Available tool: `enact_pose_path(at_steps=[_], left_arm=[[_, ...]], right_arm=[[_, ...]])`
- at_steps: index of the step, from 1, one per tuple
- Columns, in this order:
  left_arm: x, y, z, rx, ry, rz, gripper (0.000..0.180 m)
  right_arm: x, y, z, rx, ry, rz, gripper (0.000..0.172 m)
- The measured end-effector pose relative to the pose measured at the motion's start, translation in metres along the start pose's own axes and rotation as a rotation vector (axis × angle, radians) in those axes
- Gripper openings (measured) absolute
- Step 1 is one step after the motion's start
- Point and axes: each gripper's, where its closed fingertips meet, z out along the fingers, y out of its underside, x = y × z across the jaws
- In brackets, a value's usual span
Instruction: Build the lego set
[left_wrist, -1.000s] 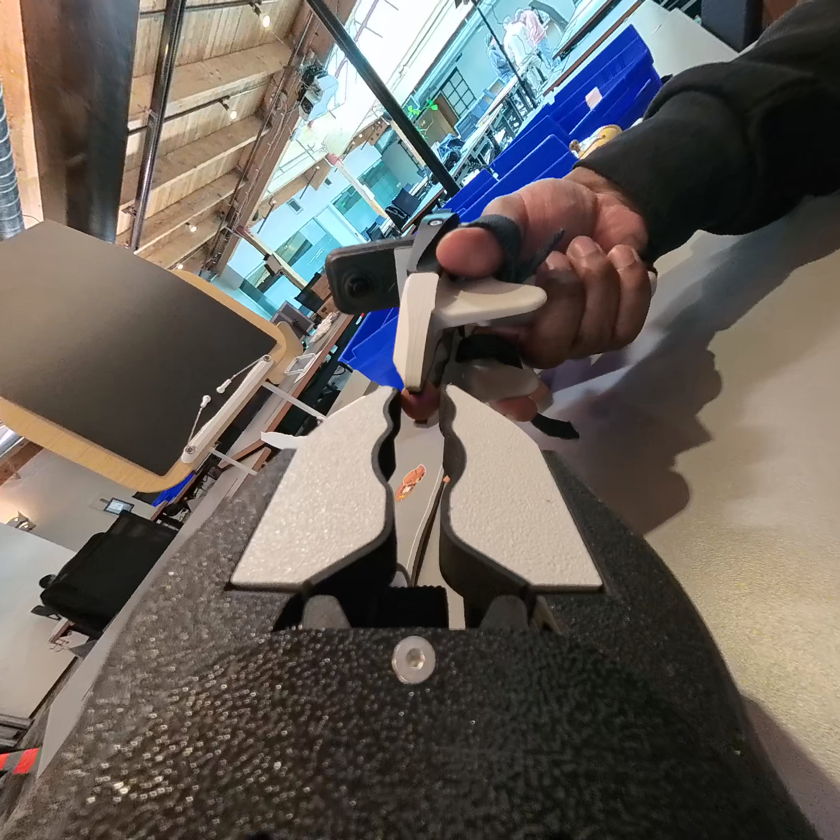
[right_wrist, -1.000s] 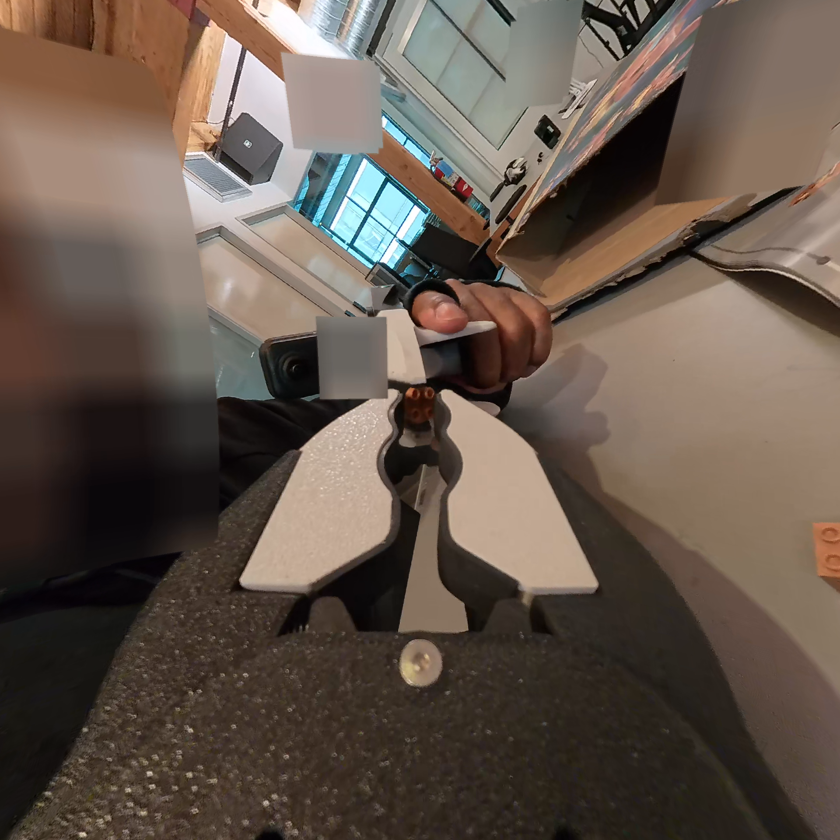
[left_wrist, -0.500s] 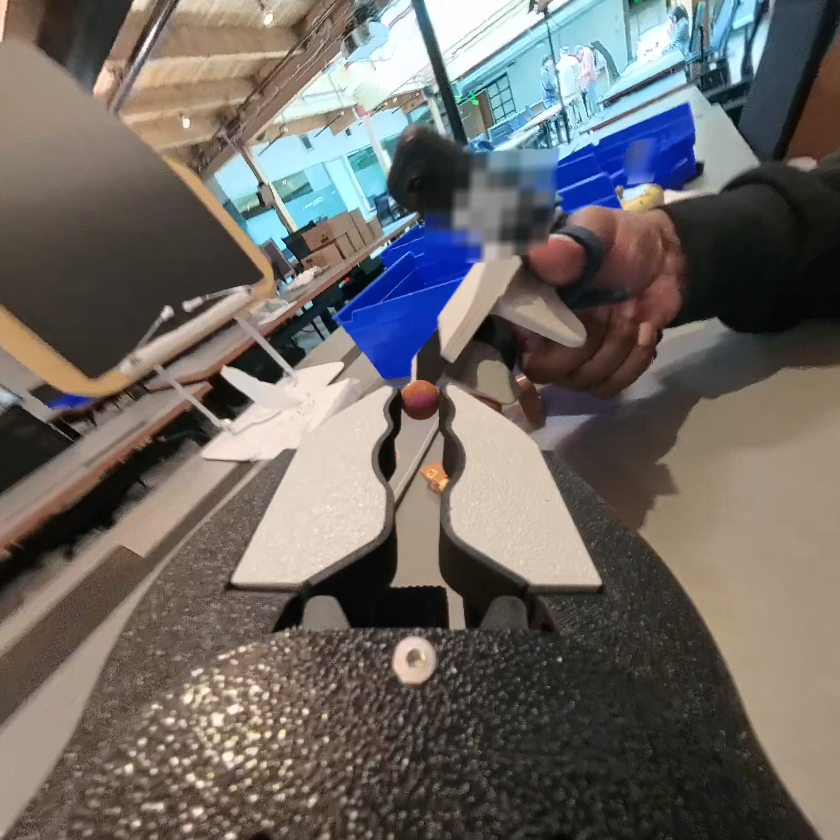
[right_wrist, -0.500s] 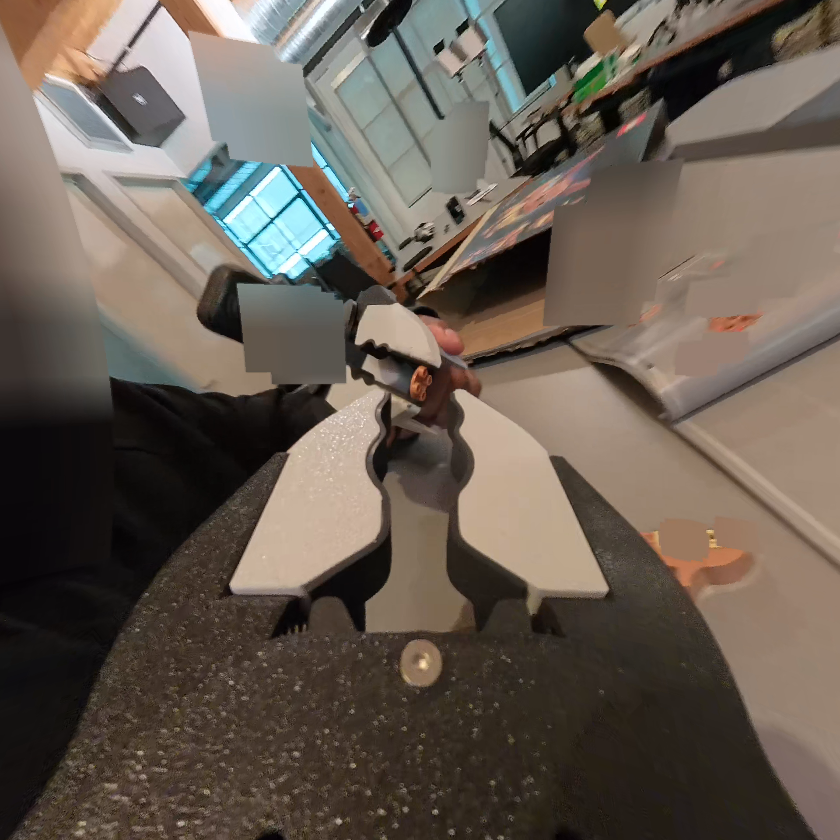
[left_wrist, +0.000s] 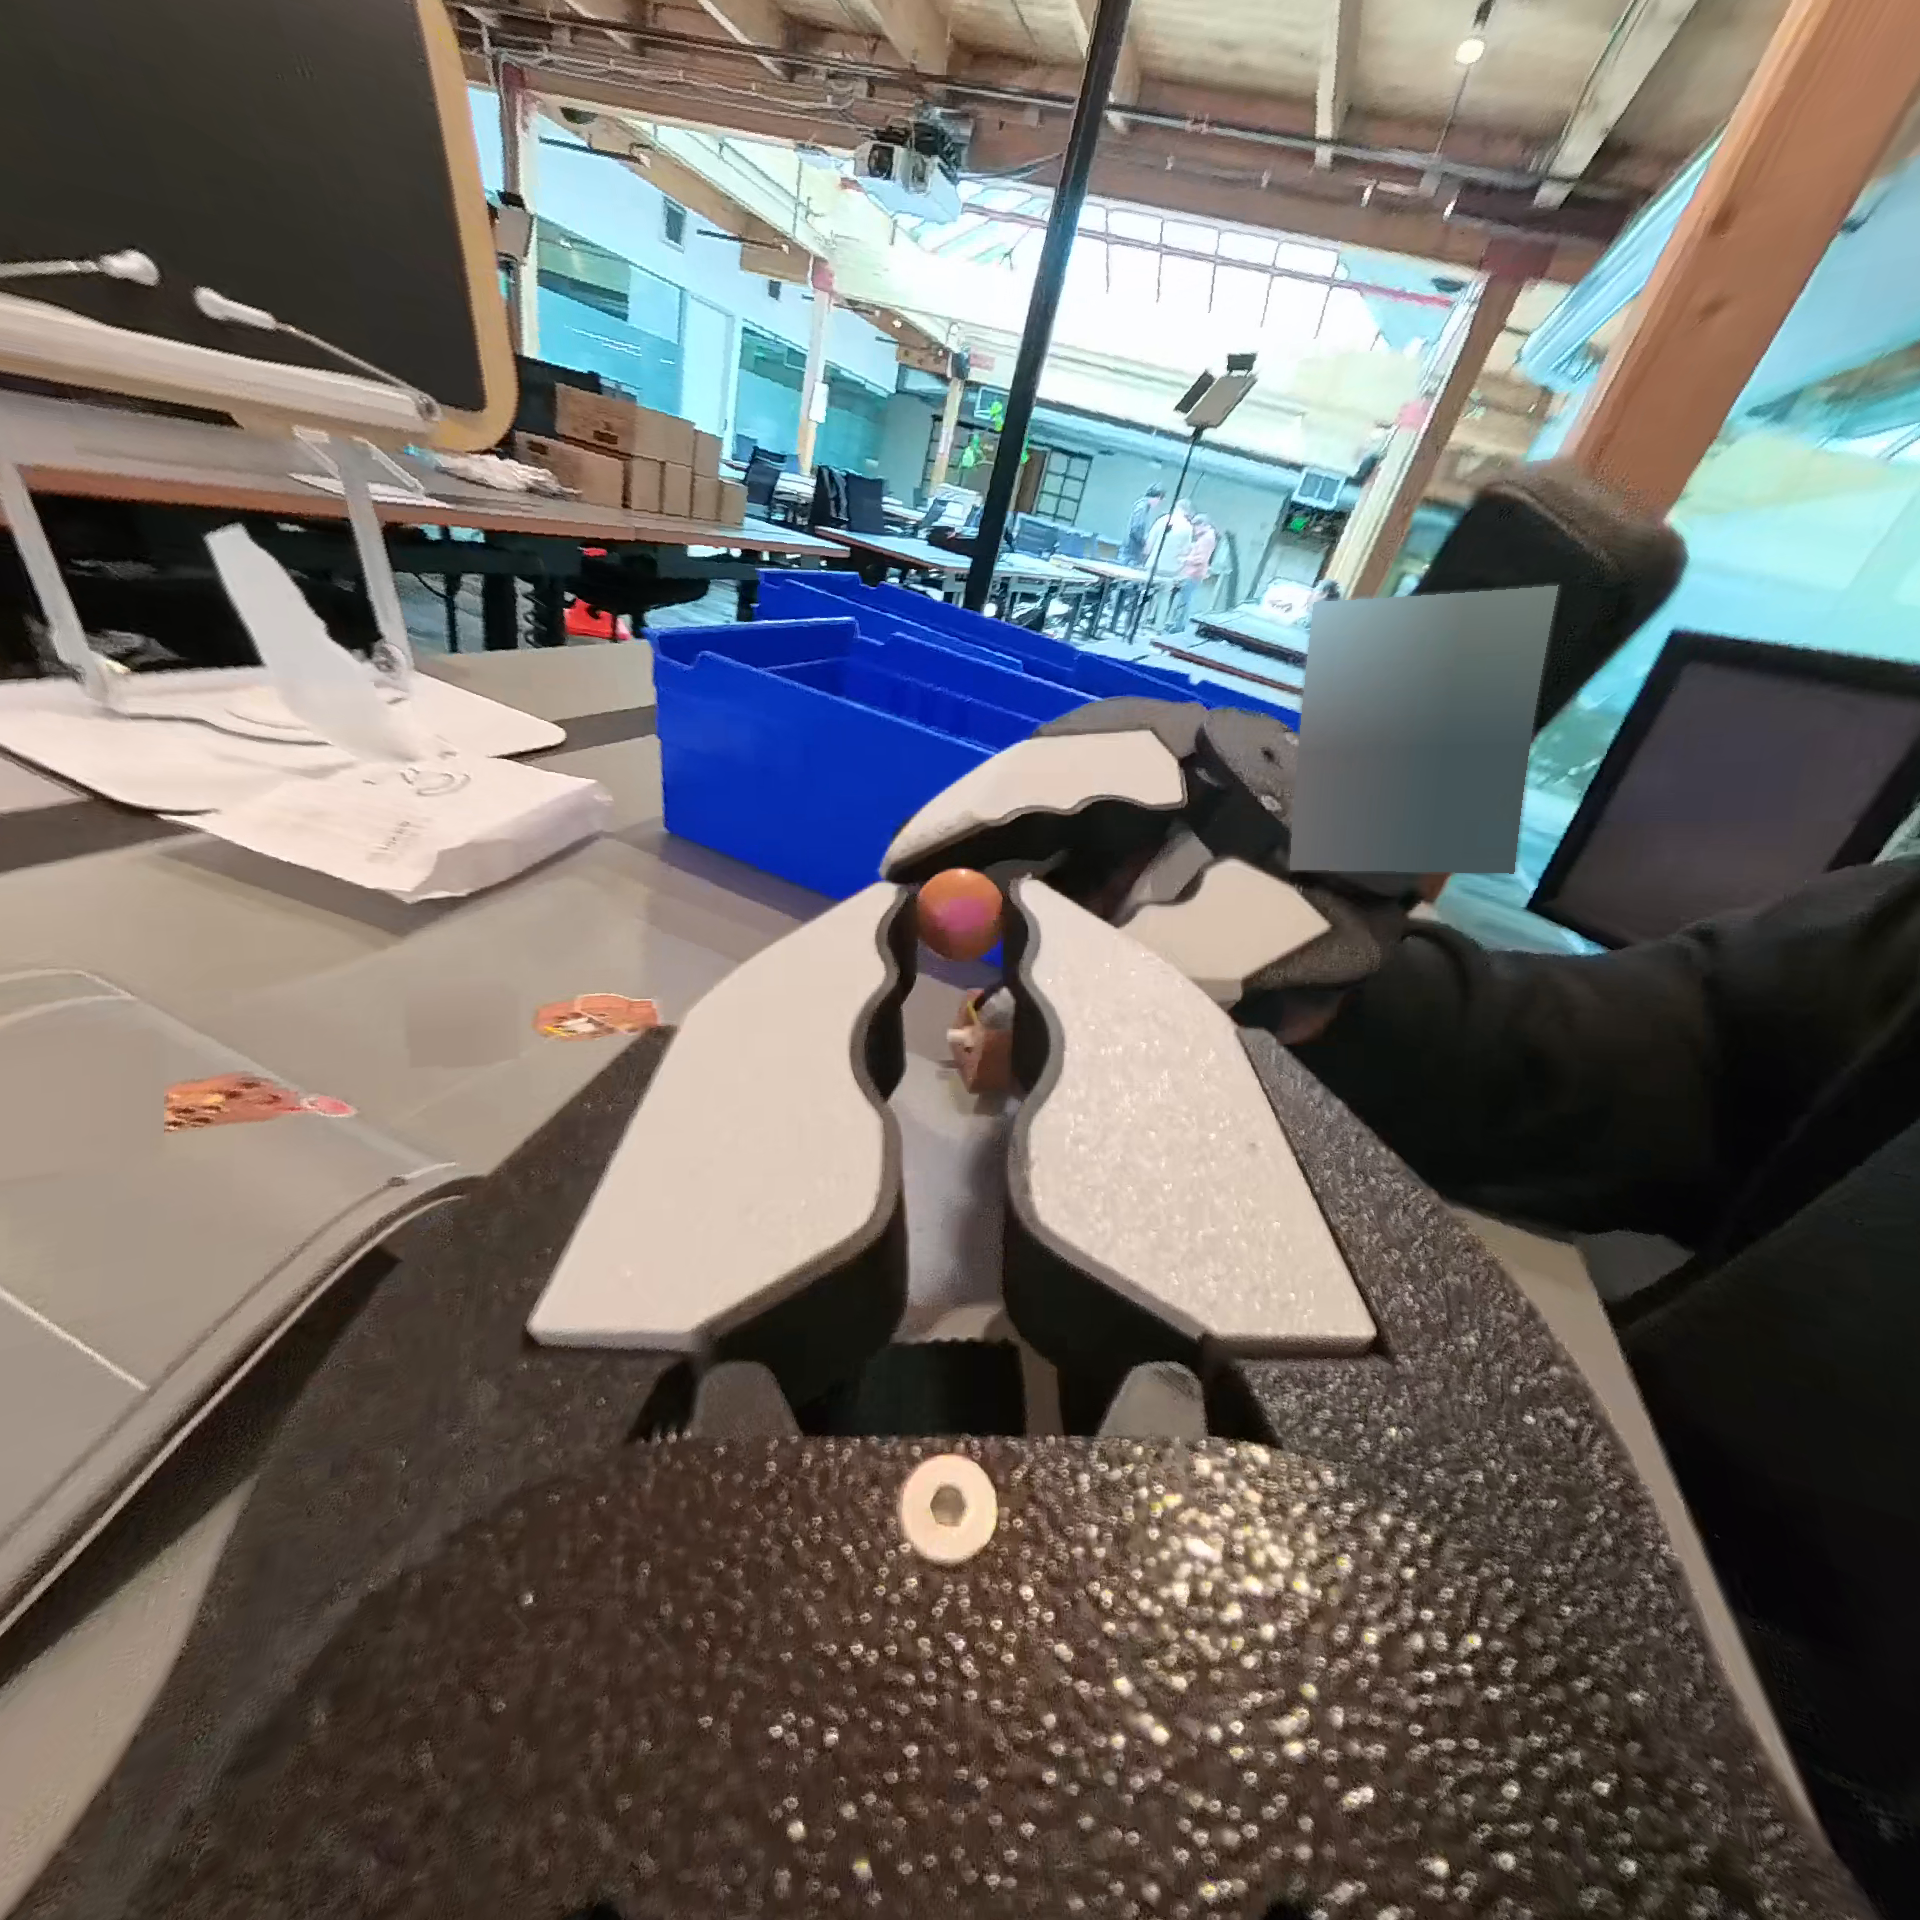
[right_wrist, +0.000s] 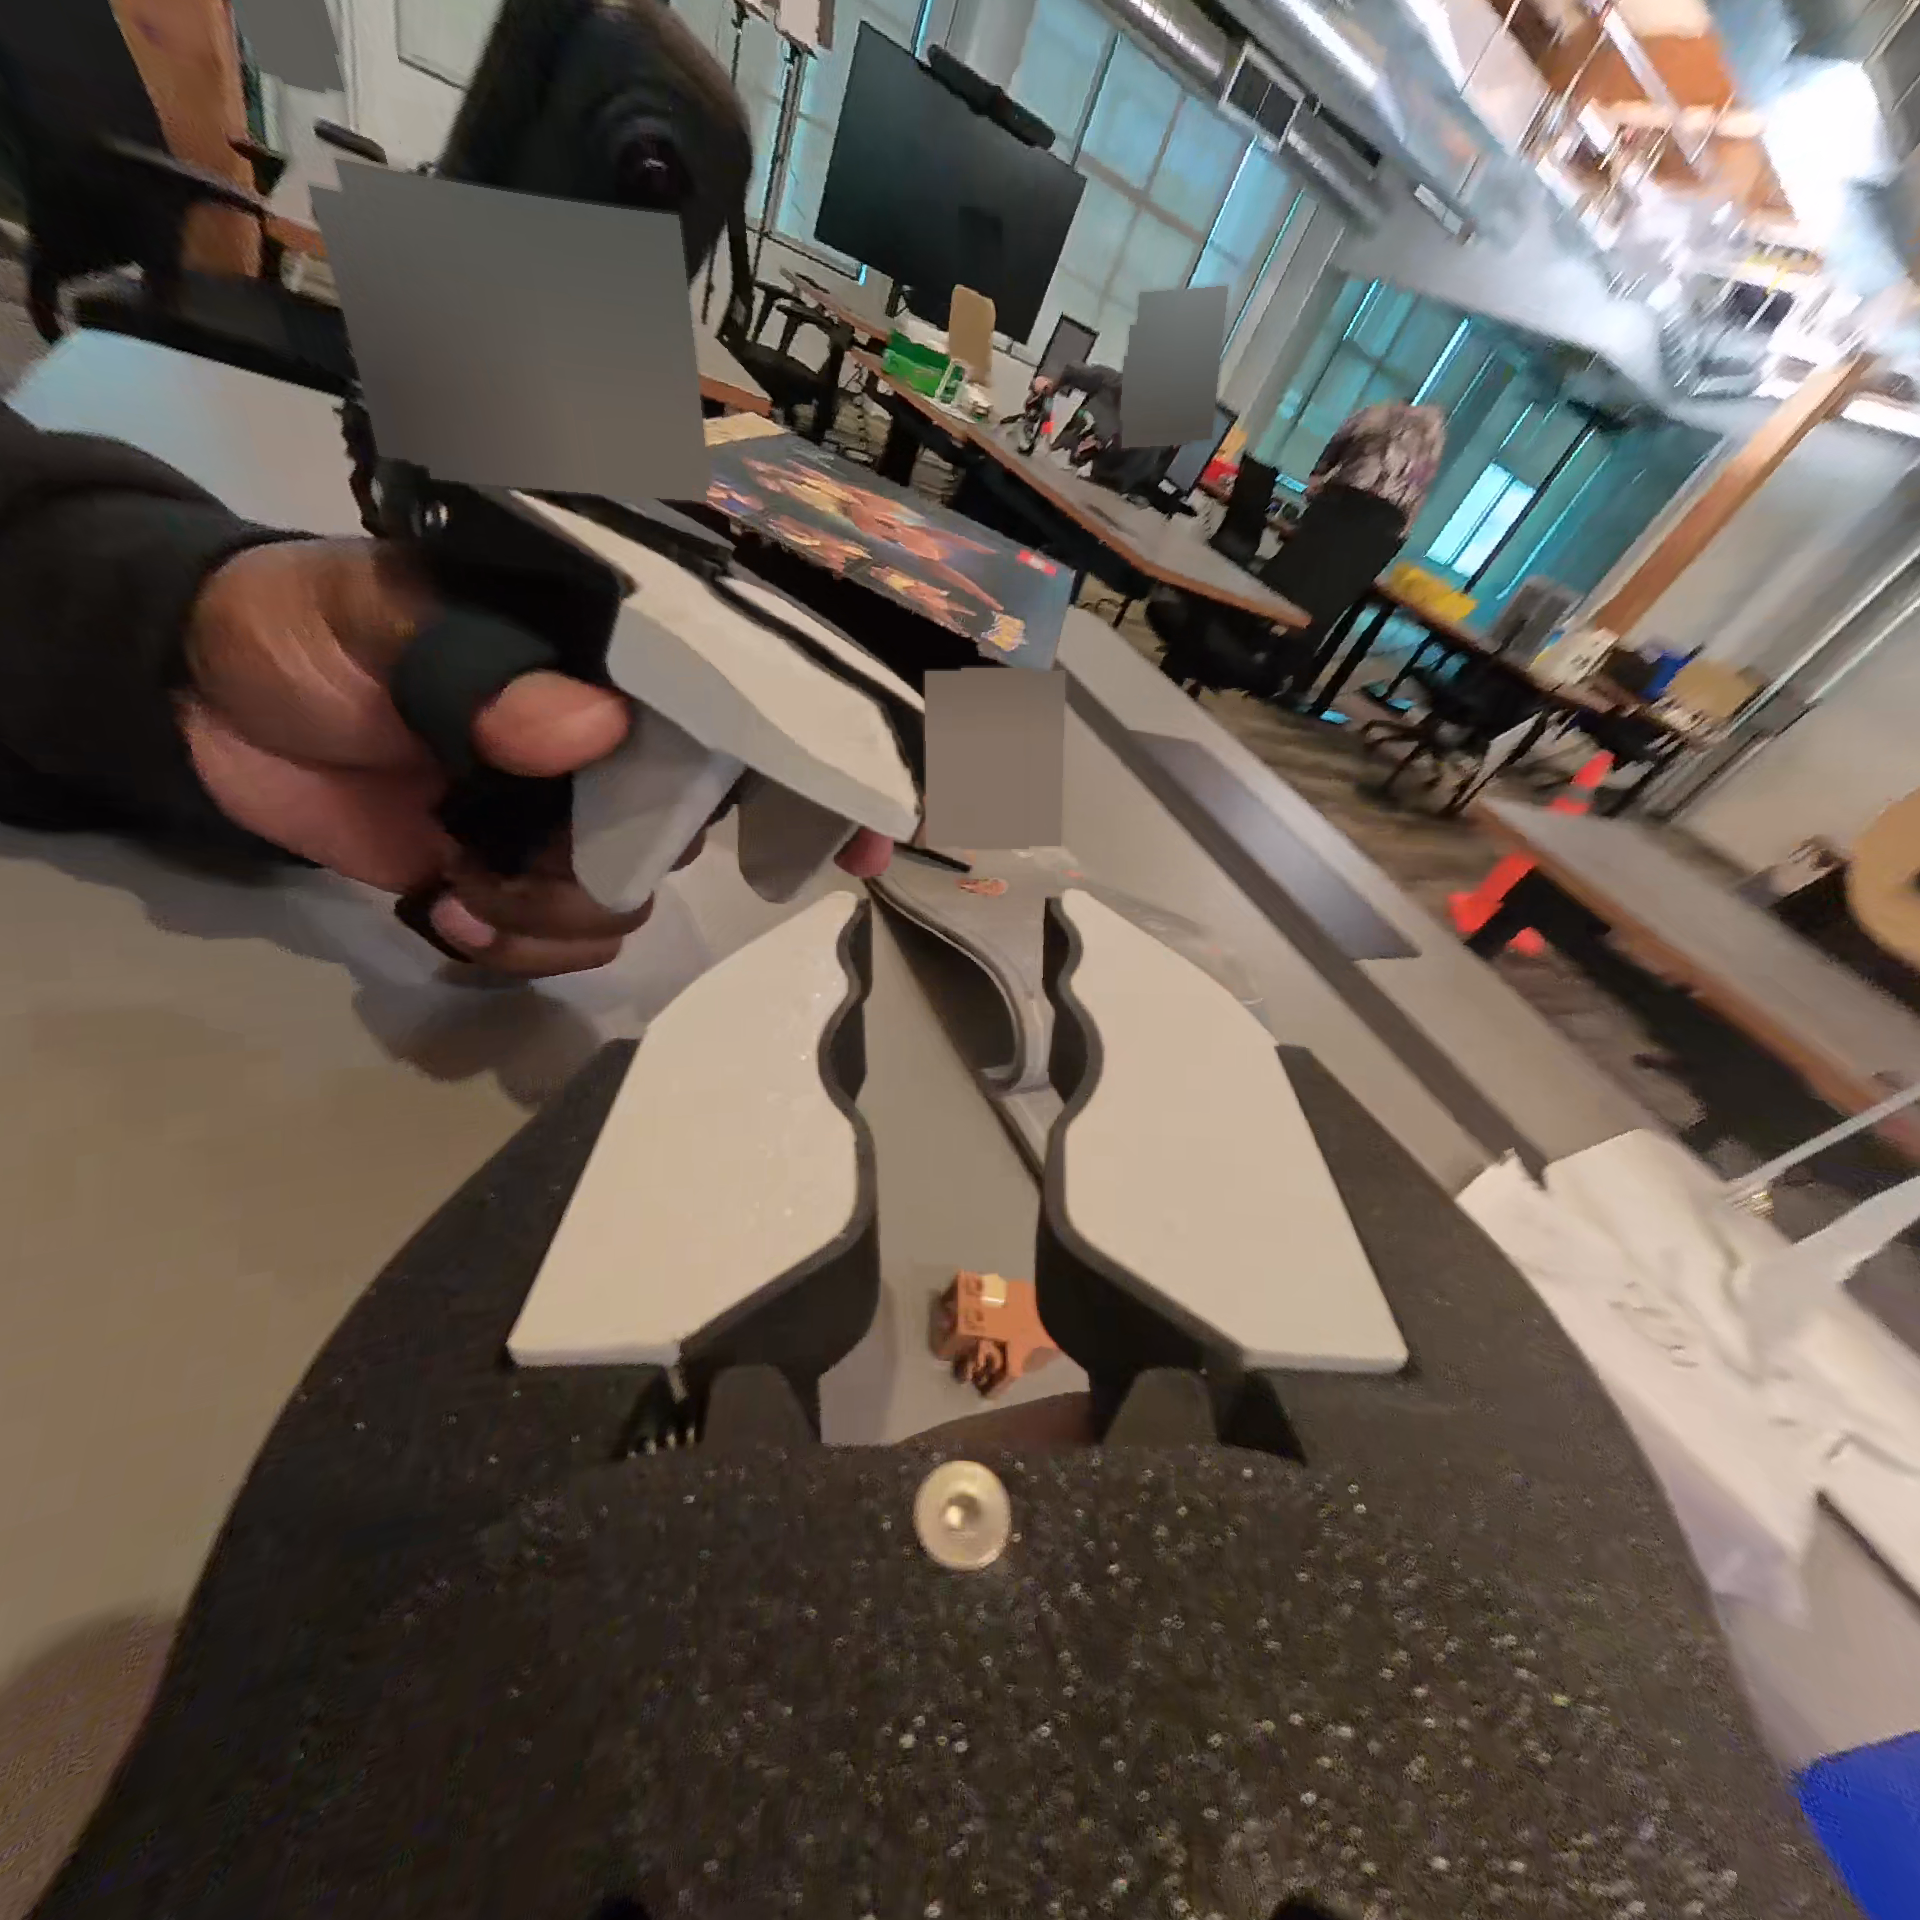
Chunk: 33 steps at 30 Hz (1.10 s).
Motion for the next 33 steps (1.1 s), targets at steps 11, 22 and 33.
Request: enact_pose_path(at_steps=[11,22,33], left_arm=[[0.006,0.003,0.003,0.04,0.094,-0.163,0.015],[0.011,0.005,0.004,0.028,0.135,-0.139,0.015],[0.025,-0.005,-0.004,0.013,0.168,0.26,0.017]], right_arm=[[-0.007,-0.011,0.0,0.06,0.039,-0.135,0.023],[-0.012,-0.014,-0.004,0.095,-0.033,-0.087,0.014],[-0.014,-0.027,-0.018,0.212,-0.227,0.202,0.014]])
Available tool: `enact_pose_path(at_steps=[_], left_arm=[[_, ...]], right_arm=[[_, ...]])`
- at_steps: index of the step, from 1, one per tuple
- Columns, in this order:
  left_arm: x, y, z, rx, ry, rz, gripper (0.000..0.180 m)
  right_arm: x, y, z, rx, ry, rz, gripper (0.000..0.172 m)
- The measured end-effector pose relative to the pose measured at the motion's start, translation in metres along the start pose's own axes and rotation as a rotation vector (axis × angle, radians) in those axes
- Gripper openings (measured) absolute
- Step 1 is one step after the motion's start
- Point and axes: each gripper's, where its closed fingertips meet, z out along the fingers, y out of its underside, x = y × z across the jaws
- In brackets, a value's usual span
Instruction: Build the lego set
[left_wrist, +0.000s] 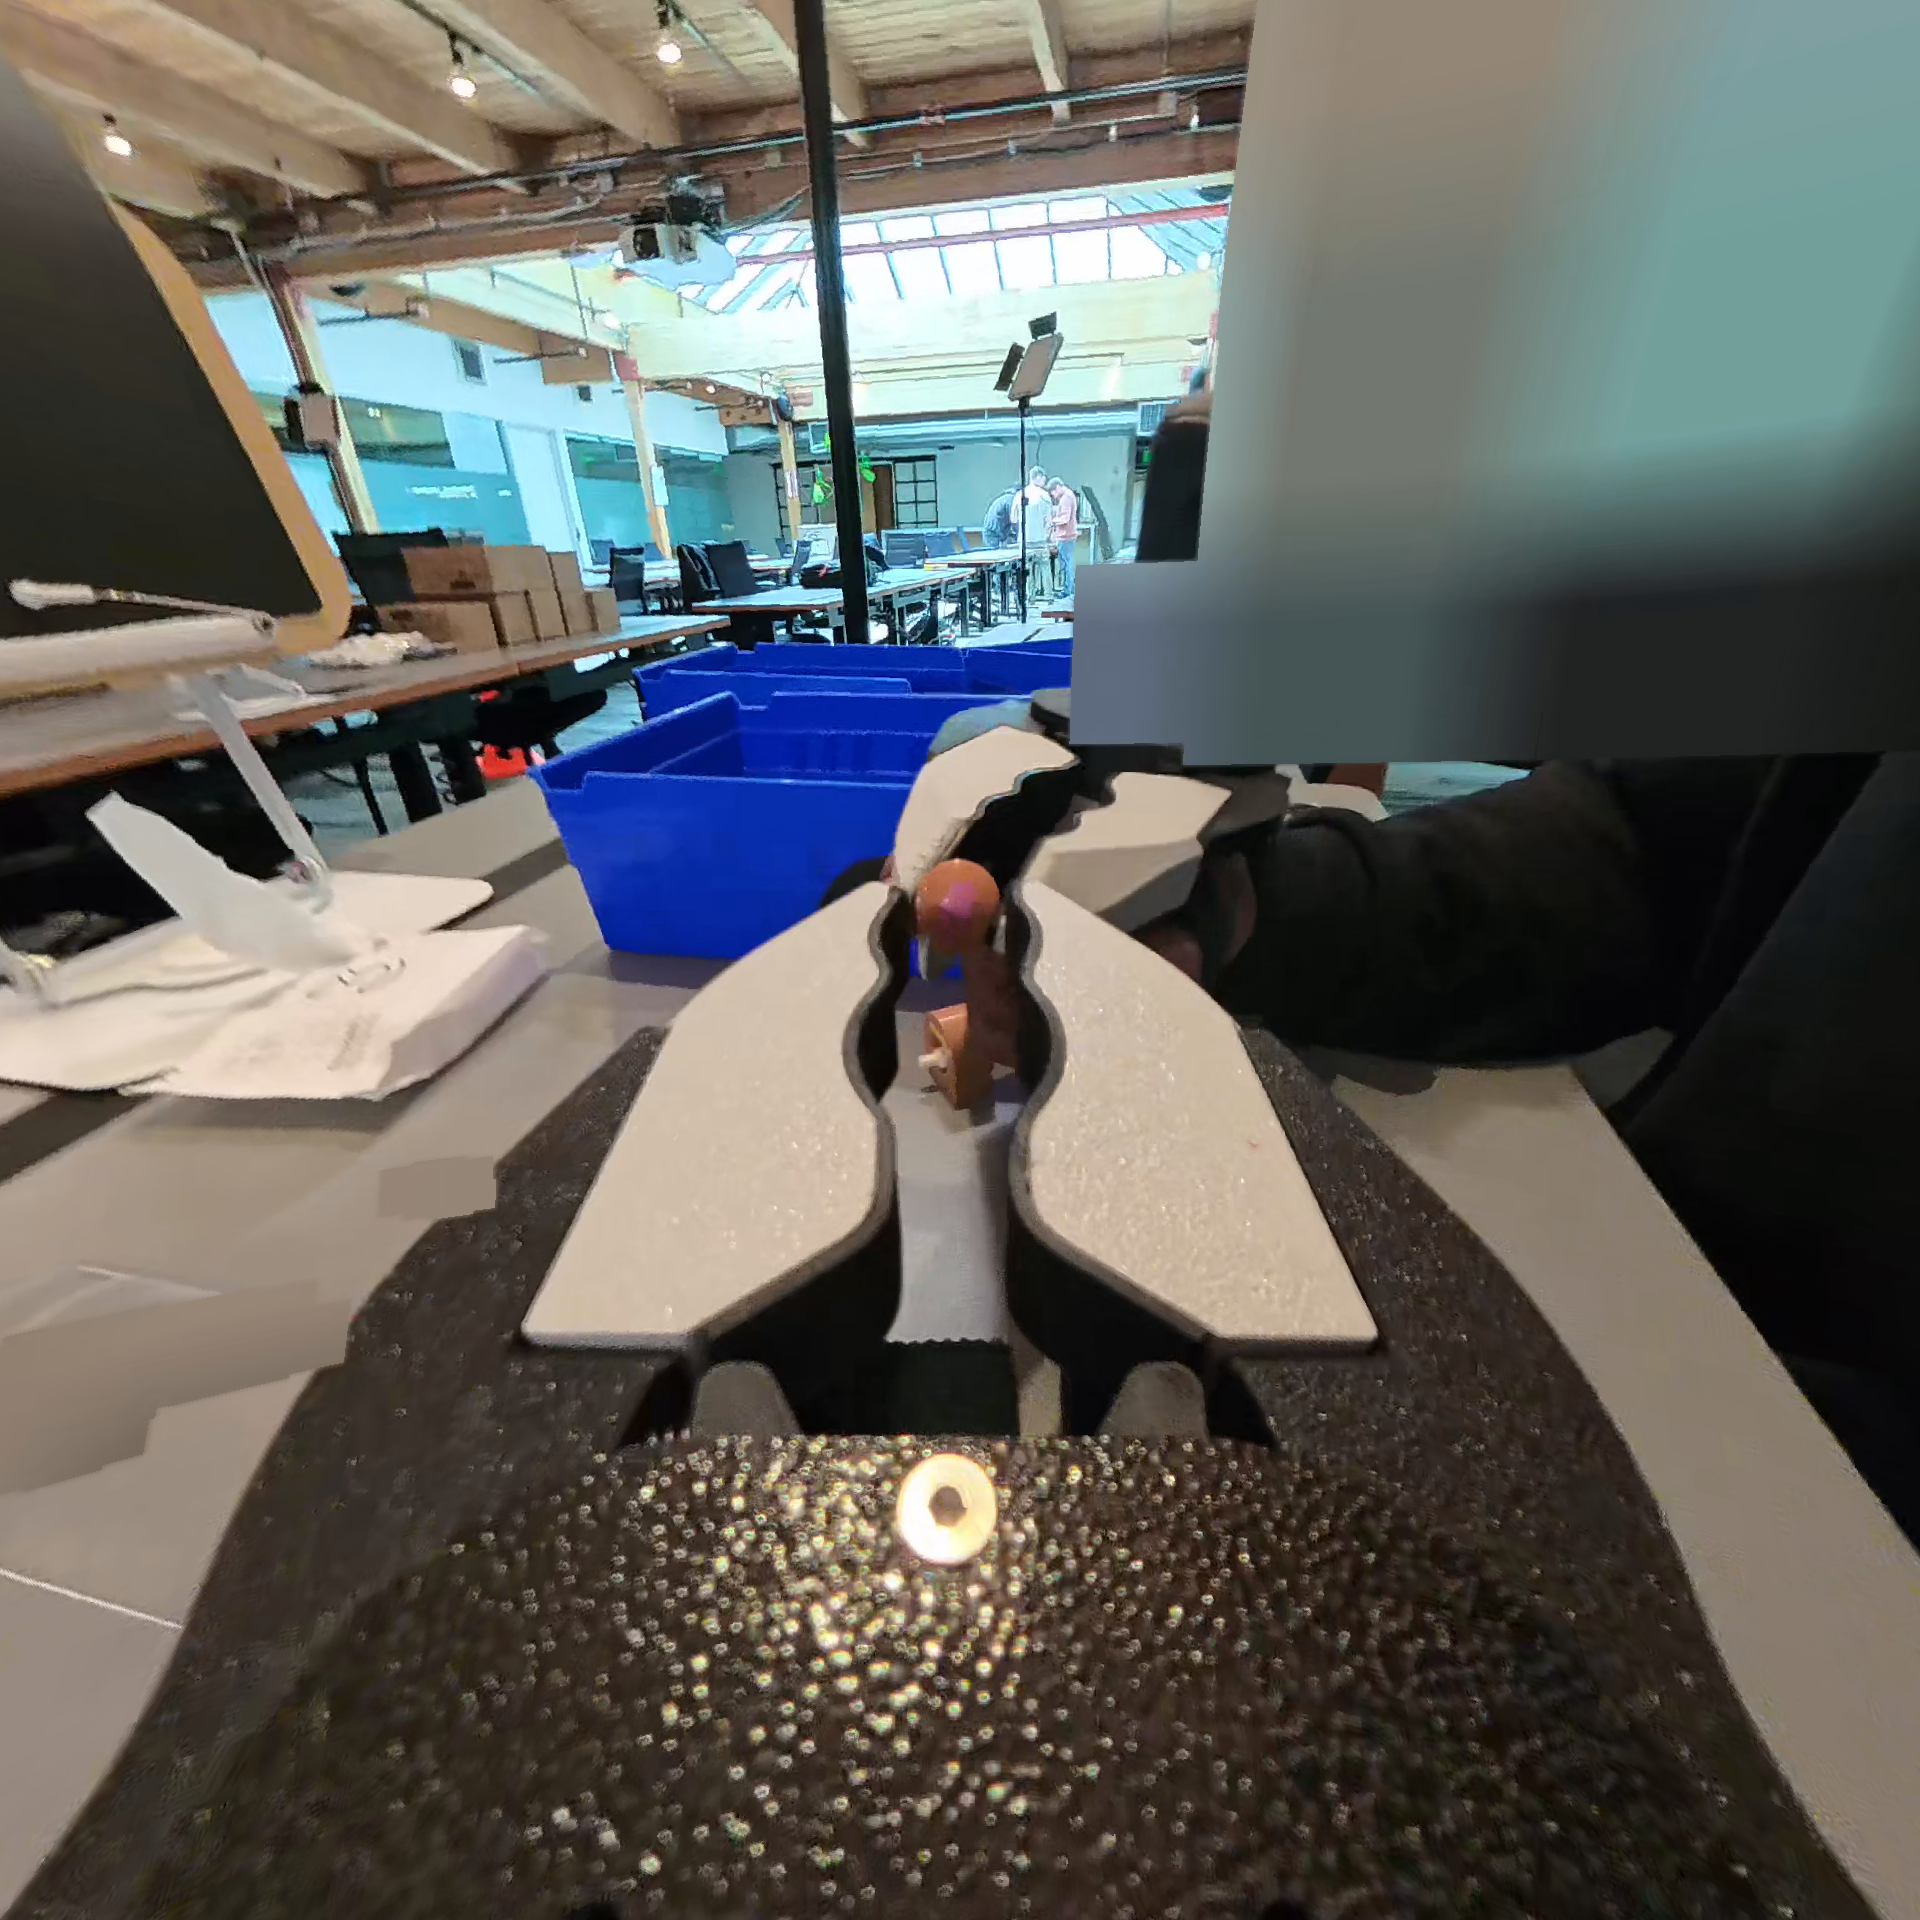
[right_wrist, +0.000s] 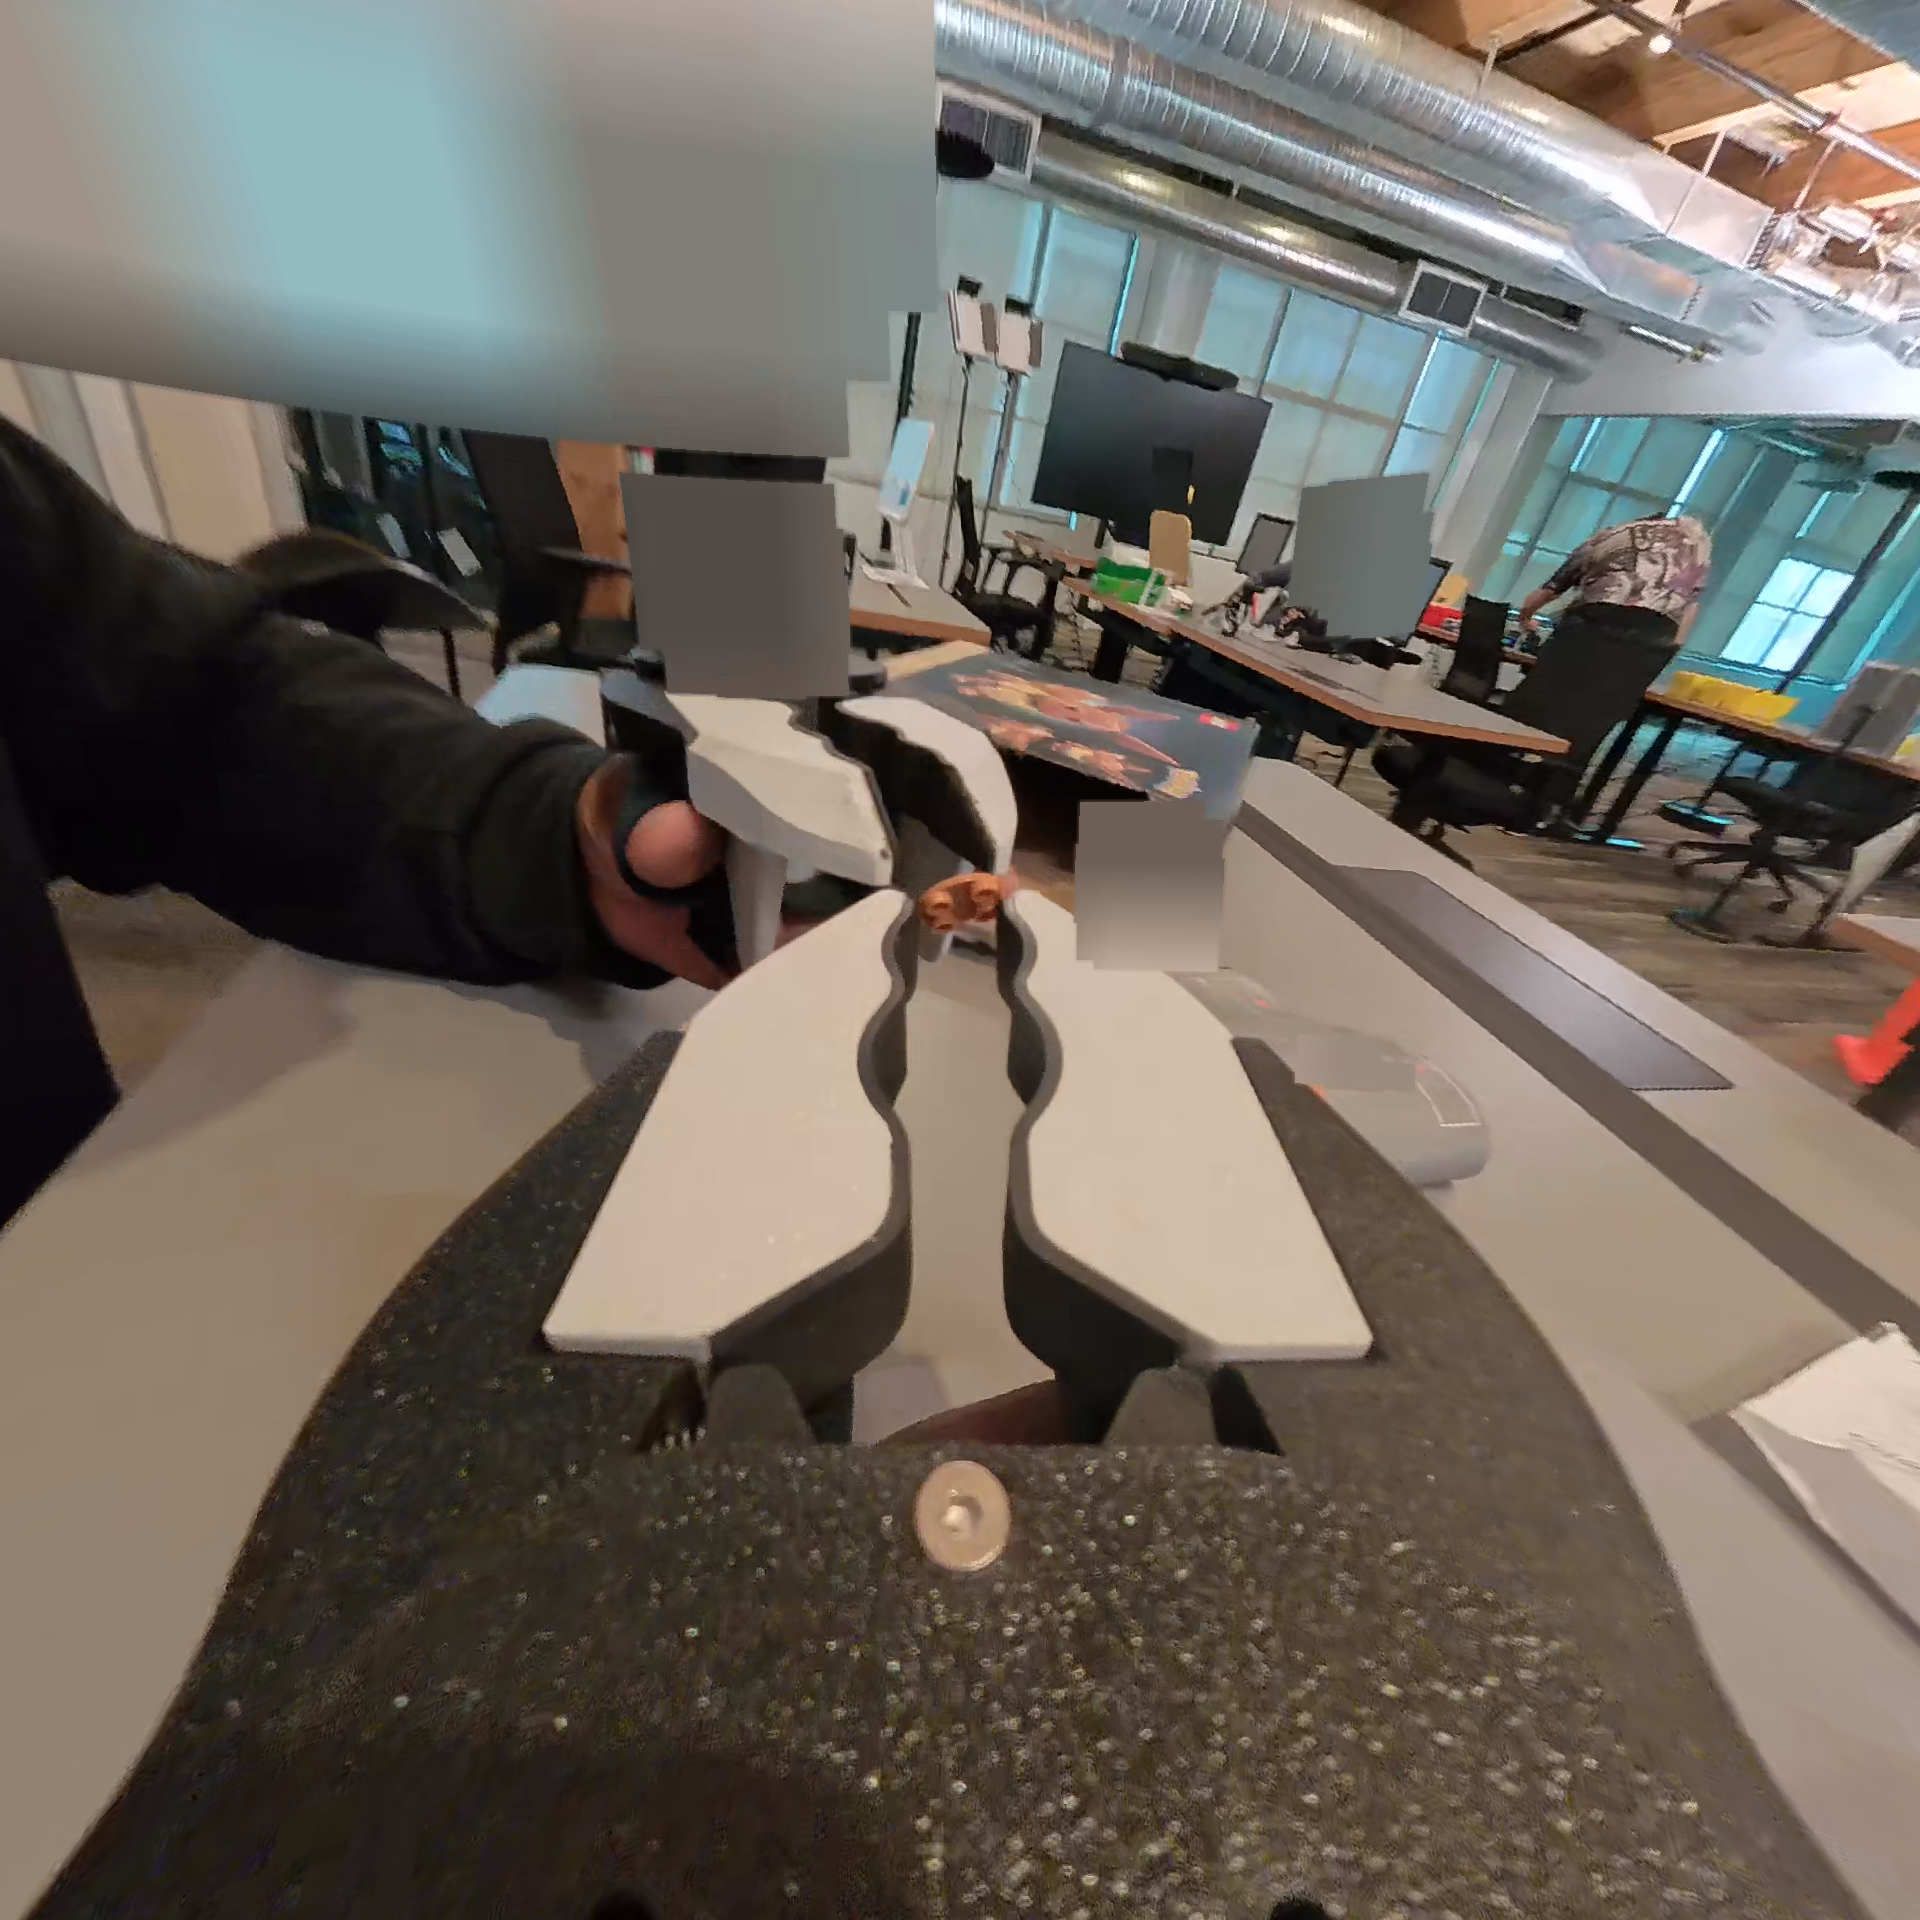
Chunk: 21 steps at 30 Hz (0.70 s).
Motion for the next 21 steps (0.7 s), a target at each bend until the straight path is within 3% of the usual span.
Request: enact_pose_path(at_steps=[3,6,9,11,13,21], left_arm=[[0.002,-0.006,-0.004,0.018,0.016,0.079,0.018],[0.007,-0.007,-0.006,-0.014,0.013,0.274,0.02],[0.013,-0.004,-0.005,-0.06,-0.013,0.482,0.022],[0.014,-0.003,-0.003,-0.073,-0.03,0.51,0.024],[0.013,-0.006,-0.002,-0.057,-0.039,0.45,0.024],[0.015,-0.023,0.004,-0.048,0.0,-0.082,0.027]], right_arm=[[-0.004,-0.01,-0.004,0.072,-0.073,0.118,0.013],[-0.006,-0.018,-0.008,0.14,-0.124,0.202,0.014],[-0.009,-0.021,-0.01,0.173,-0.161,0.226,0.014],[-0.014,-0.019,-0.009,0.169,-0.176,0.205,0.014],[-0.017,-0.018,-0.008,0.166,-0.175,0.166,0.013],[-0.01,-0.029,-0.013,0.22,-0.089,0.041,0.013]])
